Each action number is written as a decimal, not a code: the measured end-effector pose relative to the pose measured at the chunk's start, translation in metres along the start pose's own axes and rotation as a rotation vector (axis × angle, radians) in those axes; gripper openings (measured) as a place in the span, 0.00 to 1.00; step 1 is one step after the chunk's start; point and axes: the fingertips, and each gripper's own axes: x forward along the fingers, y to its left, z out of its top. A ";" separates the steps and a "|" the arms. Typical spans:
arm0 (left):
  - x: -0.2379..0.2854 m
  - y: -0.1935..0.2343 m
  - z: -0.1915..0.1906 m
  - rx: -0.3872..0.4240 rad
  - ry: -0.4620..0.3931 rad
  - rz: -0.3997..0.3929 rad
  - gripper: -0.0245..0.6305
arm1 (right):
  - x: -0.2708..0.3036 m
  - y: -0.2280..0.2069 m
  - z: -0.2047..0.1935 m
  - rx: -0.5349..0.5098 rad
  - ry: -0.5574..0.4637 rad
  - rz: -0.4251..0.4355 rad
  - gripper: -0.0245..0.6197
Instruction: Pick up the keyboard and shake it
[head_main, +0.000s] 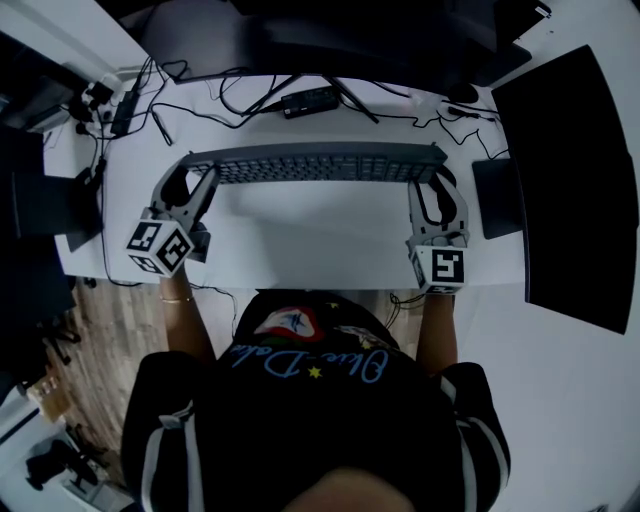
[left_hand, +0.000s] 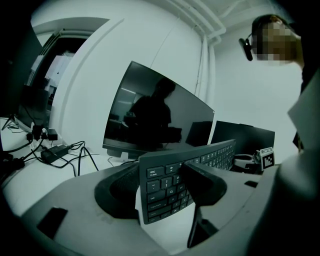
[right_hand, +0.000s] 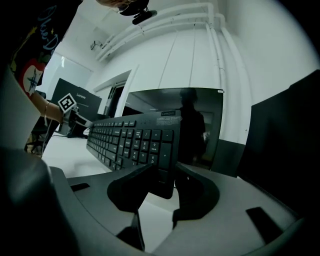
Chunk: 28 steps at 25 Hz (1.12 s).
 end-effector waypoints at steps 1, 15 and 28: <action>0.000 0.001 -0.004 -0.003 0.011 0.004 0.43 | 0.001 0.001 -0.004 0.009 0.011 0.003 0.24; 0.005 0.013 -0.052 -0.044 0.137 0.013 0.42 | 0.001 0.021 -0.054 0.096 0.144 0.040 0.24; 0.017 0.027 -0.083 -0.065 0.242 0.025 0.42 | 0.006 0.034 -0.096 0.178 0.262 0.085 0.23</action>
